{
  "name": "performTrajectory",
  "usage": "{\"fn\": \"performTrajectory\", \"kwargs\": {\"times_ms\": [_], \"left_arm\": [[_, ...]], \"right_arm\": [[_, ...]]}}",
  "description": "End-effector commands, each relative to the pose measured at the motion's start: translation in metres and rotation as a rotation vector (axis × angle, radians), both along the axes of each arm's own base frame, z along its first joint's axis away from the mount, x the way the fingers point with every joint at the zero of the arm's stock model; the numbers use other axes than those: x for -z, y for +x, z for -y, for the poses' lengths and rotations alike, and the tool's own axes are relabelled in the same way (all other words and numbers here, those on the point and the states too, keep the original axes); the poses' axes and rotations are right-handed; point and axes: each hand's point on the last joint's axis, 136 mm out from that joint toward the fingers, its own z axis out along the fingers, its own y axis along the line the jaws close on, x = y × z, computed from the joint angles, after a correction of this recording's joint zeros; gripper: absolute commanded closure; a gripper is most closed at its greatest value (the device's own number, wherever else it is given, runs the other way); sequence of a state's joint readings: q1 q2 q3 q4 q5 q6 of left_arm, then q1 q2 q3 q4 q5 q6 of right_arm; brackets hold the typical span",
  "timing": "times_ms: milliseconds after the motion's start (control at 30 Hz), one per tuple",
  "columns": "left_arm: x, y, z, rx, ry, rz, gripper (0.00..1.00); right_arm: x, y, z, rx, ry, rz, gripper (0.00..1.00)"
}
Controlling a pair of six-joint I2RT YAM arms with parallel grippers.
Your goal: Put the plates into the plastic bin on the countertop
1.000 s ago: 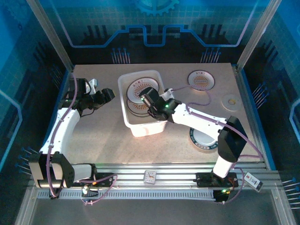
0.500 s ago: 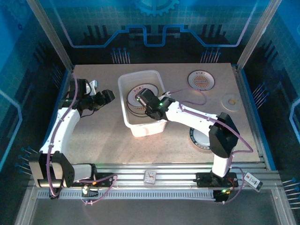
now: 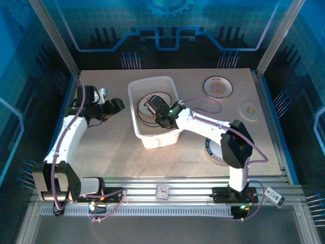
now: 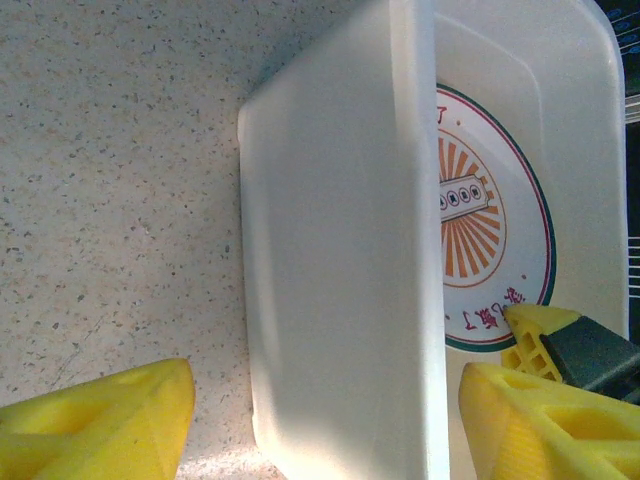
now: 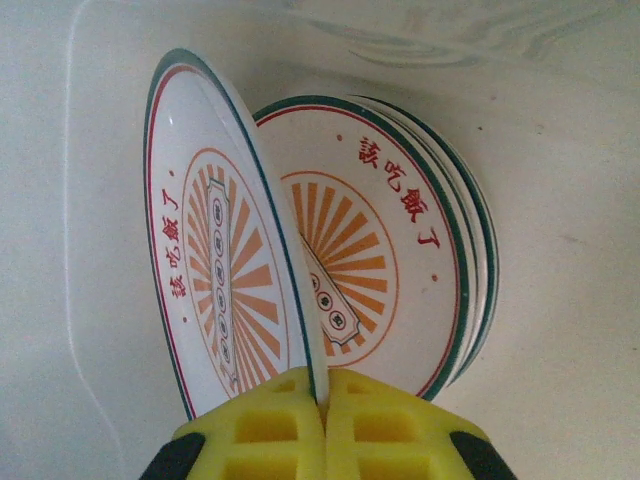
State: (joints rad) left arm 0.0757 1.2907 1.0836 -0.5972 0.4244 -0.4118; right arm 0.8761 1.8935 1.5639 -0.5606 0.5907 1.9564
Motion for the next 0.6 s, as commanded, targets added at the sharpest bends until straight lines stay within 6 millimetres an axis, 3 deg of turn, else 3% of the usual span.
{"fn": "performTrajectory", "kwargs": {"times_ms": [0,200,567], "left_arm": [[-0.006,0.002,-0.003,0.007,0.013,0.010,0.28],[-0.006,0.001,-0.004,0.007,0.015,0.010,0.28],[-0.005,0.001,-0.002,0.009,0.002,0.006,0.29]], "right_arm": [[0.015,0.003,-0.005,0.043,0.037,-0.052,1.00],[0.018,0.003,-0.010,0.038,0.040,-0.095,1.00],[0.007,-0.005,-0.010,0.034,0.016,-0.074,1.00]]}}
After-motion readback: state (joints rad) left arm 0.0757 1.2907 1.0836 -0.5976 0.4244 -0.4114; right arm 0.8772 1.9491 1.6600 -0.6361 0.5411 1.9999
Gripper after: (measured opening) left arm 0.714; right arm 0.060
